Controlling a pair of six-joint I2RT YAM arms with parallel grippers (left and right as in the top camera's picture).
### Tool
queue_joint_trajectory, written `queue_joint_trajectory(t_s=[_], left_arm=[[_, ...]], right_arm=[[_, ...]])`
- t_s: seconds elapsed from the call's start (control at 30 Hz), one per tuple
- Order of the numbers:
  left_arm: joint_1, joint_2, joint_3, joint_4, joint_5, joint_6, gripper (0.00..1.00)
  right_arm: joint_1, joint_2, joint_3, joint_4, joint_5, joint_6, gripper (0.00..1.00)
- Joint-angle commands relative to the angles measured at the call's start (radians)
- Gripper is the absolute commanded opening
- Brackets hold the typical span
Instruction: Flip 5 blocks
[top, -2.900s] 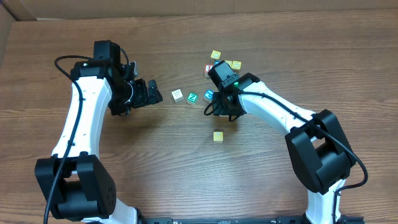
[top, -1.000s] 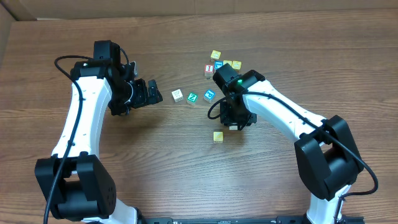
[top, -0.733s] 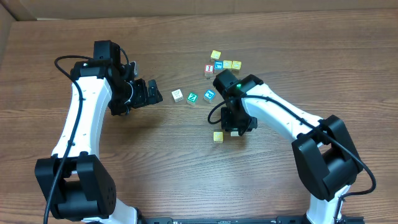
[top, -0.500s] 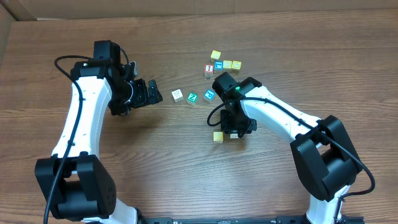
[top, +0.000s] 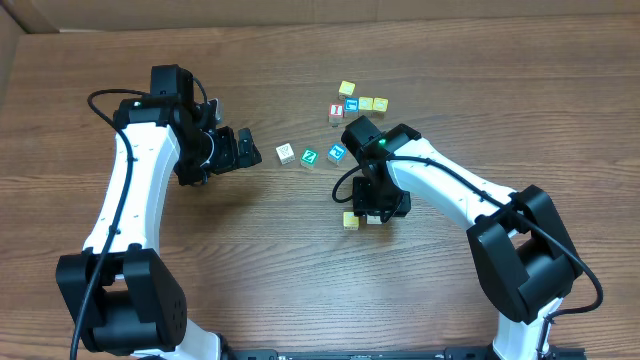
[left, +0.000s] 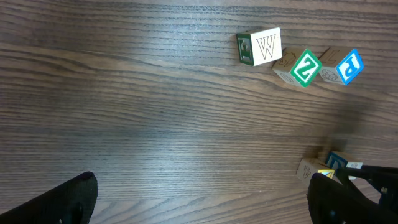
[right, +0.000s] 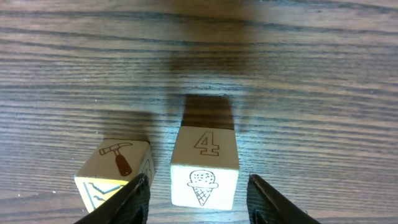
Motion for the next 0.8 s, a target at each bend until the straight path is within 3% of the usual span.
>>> queue_joint_trajectory(t_s=[0.0,0.23,0.4,0.5,0.63,0.77], left_arm=[[-0.013,0.010,0.019,0.001,-0.005,0.001,1.00],[-0.013,0.010,0.019,0.001,-0.005,0.001,1.00],[-0.013,0.010,0.019,0.001,-0.005,0.001,1.00],[-0.013,0.010,0.019,0.001,-0.005,0.001,1.00],[-0.013,0.010,0.019,0.001,-0.005,0.001,1.00],[-0.013,0.010,0.019,0.001,-0.005,0.001,1.00]], right_arm=[[-0.004,-0.028,-0.003,0.005,-0.012,0.005,0.53],[-0.075,-0.028,-0.003,0.036,-0.012,0.005,0.51],[-0.105,-0.028,-0.003,0.037,-0.023,0.006,0.32],[-0.105,-0.028,-0.003,0.047,-0.023,0.006,0.28],[-0.105,-0.028,-0.003,0.029,-0.023,0.023,0.04],[-0.090,-0.028,-0.010,0.002,-0.024,0.024,0.04]])
